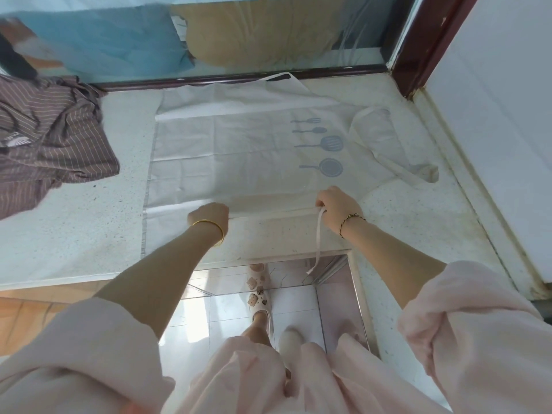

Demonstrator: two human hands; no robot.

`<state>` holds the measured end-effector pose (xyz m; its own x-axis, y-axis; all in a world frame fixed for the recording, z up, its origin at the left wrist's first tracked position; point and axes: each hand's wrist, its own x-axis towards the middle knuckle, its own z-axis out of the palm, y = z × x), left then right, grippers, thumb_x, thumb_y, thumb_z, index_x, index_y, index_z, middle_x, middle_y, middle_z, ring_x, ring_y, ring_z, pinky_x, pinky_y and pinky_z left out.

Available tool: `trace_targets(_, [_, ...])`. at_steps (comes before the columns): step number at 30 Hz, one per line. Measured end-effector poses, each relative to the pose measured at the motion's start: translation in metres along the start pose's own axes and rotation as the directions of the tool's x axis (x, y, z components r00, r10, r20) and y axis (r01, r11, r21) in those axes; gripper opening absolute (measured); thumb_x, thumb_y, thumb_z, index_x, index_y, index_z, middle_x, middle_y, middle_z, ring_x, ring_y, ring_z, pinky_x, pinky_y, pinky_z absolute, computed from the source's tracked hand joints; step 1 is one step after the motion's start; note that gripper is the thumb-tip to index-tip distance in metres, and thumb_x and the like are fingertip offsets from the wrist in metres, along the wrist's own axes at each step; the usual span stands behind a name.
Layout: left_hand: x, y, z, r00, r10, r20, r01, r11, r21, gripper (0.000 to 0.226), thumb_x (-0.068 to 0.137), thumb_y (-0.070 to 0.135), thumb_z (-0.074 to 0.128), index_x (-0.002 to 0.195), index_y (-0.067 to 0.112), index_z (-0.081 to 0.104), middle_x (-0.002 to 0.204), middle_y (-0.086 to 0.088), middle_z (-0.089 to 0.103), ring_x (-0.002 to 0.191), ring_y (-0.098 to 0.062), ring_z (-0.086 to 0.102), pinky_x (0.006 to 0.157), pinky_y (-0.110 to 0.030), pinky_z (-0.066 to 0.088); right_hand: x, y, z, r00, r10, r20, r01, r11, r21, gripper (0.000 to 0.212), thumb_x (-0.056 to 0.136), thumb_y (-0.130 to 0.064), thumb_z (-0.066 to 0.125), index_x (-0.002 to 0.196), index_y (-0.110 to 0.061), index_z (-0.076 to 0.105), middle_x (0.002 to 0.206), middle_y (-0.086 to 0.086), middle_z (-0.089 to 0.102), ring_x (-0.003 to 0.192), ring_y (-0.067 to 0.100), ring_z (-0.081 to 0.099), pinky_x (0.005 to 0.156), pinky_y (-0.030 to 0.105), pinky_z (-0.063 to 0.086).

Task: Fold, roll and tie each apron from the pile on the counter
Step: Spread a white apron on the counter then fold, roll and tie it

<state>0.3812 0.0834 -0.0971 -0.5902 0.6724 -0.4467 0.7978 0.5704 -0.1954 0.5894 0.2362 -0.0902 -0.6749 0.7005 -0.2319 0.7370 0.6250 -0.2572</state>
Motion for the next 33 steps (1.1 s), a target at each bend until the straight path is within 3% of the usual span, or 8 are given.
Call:
trace_targets(3, [0.005,-0.015,-0.009,0.981,-0.002,0.195,-0.005,0.999,0.039,0.034,0.085,-0.003,0.046,0.114,0.006,0.062,0.096,-0.006,0.061,0.099,-0.028,0.059,0.085,-0.034,0.048,0.009,0.004,-0.009,0.990,-0.015,0.138,0.027,0.996,-0.088,0.021,0.089,0.000,0.047,0.100,-0.008,0.062,0.109,0.014,0.057,0.090,0.030,0.058,0.076,0.032,0.046])
trace_targets(6, [0.000,-0.019,-0.032,0.920,0.109,0.376,-0.188,0.965,0.182,0.034,0.093,0.012,0.052,0.126,0.004,0.054,0.120,-0.008,0.059,0.110,-0.028,0.057,0.092,-0.033,0.046,0.014,-0.003,-0.029,0.920,0.007,0.392,0.103,0.961,-0.258,0.027,0.088,-0.004,0.051,0.114,-0.006,0.061,0.113,0.012,0.061,0.095,0.027,0.060,0.074,0.028,0.043])
trace_targets(12, [-0.011,-0.022,-0.097,0.684,0.000,0.729,-0.405,0.831,0.380,0.057,0.092,0.040,0.052,0.127,-0.005,0.051,0.085,-0.018,0.063,0.060,-0.021,0.054,0.053,-0.024,0.038,0.038,-0.024,-0.076,0.528,0.237,0.815,0.026,0.955,-0.294,0.047,0.086,0.003,0.055,0.132,0.004,0.044,0.117,0.026,0.058,0.080,0.031,0.059,0.068,0.035,0.057])
trace_targets(15, [0.005,-0.038,-0.125,0.711,-0.027,0.703,-0.302,0.891,0.339,0.058,0.092,0.039,0.052,0.131,-0.004,0.046,0.088,-0.019,0.063,0.083,-0.032,0.058,0.054,-0.024,0.039,0.064,-0.035,-0.105,0.642,0.234,0.731,0.040,0.941,-0.336,0.041,0.086,-0.003,0.056,0.127,0.002,0.051,0.119,0.025,0.060,0.085,0.028,0.057,0.085,0.040,0.053])
trace_targets(18, [0.035,-0.056,-0.149,0.828,0.000,0.560,-0.218,0.921,0.322,0.048,0.095,0.031,0.050,0.135,0.005,0.045,0.125,-0.019,0.057,0.104,-0.034,0.057,0.058,-0.021,0.043,0.098,-0.050,-0.131,0.911,0.114,0.397,0.046,0.927,-0.372,0.029,0.083,-0.005,0.060,0.112,-0.004,0.063,0.097,0.010,0.062,0.070,0.023,0.056,0.055,0.022,0.051])
trace_targets(20, [0.059,-0.064,-0.153,0.902,0.025,0.430,-0.202,0.906,0.372,0.042,0.094,0.029,0.050,0.131,0.009,0.051,0.127,-0.010,0.056,0.103,-0.028,0.057,0.078,-0.027,0.044,0.121,-0.056,-0.131,0.975,0.087,0.202,-0.016,0.944,-0.328,0.033,0.083,0.003,0.052,0.113,-0.006,0.065,0.099,0.010,0.062,0.082,0.027,0.060,0.062,0.023,0.047])
trace_targets(29, [0.172,-0.118,-0.096,0.906,-0.012,0.424,-0.129,0.944,0.303,0.012,0.093,0.014,0.045,0.086,0.012,0.054,0.072,0.002,0.046,0.081,-0.021,0.049,0.073,-0.027,0.043,0.241,-0.093,-0.076,0.996,0.060,0.069,-0.055,0.996,-0.074,0.039,0.091,-0.005,0.034,0.119,-0.013,0.060,0.120,0.011,0.060,0.109,0.030,0.056,0.085,0.029,0.042])
trace_targets(33, [0.214,-0.138,-0.058,0.938,-0.048,0.343,0.023,0.997,0.077,0.014,0.089,0.007,0.044,0.085,0.014,0.055,0.082,-0.001,0.058,0.087,-0.025,0.061,0.082,-0.036,0.050,0.284,-0.101,-0.040,0.980,-0.049,0.193,0.061,0.996,-0.058,0.033,0.095,-0.007,0.035,0.120,-0.009,0.056,0.121,0.011,0.058,0.107,0.031,0.055,0.082,0.029,0.041])
